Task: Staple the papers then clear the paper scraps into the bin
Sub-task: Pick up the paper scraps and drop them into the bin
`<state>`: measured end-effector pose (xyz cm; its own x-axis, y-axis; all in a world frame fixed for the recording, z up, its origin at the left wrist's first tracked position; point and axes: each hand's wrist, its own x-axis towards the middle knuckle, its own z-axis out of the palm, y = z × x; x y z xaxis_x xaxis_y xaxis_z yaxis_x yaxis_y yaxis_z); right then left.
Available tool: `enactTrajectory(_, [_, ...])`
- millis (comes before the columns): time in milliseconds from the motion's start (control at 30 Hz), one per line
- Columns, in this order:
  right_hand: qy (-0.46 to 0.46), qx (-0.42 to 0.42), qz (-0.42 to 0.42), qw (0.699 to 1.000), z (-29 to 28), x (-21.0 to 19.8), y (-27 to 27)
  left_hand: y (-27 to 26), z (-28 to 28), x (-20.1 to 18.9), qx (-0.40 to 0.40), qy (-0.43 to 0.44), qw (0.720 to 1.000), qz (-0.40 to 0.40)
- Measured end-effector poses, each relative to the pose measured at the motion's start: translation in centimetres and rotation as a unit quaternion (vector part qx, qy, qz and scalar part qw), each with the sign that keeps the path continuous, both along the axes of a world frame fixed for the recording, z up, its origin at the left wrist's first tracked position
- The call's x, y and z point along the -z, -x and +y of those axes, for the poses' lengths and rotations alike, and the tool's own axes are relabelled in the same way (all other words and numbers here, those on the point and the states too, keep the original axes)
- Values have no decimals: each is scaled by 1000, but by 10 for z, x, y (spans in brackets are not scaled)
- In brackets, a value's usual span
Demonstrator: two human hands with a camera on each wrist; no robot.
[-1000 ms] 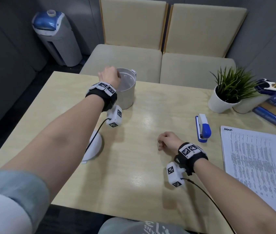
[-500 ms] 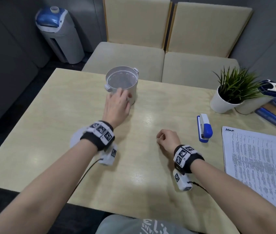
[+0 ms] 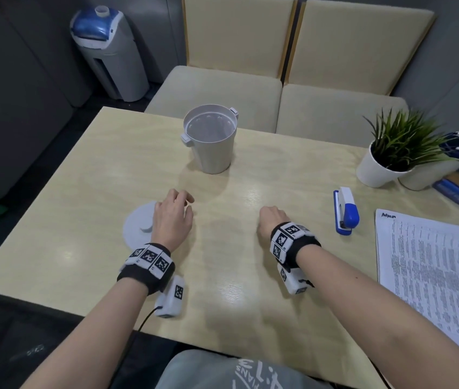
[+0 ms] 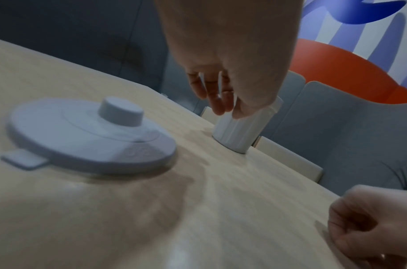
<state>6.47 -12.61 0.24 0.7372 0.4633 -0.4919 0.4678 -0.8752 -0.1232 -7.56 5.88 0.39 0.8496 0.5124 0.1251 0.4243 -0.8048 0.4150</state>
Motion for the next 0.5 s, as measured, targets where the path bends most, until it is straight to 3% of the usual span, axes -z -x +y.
enactTrajectory(300, [79,-79,37,993,3,-7,-1,5,-21,7,41,18,998,47])
enactTrajectory(400, [31,-36,60,997,-7,-2,-6,6,-24,10,39,24,998,51])
enactTrajectory(500, [-78,64,119,988,-22,7,-18,10,-20,11,30,29,998,54])
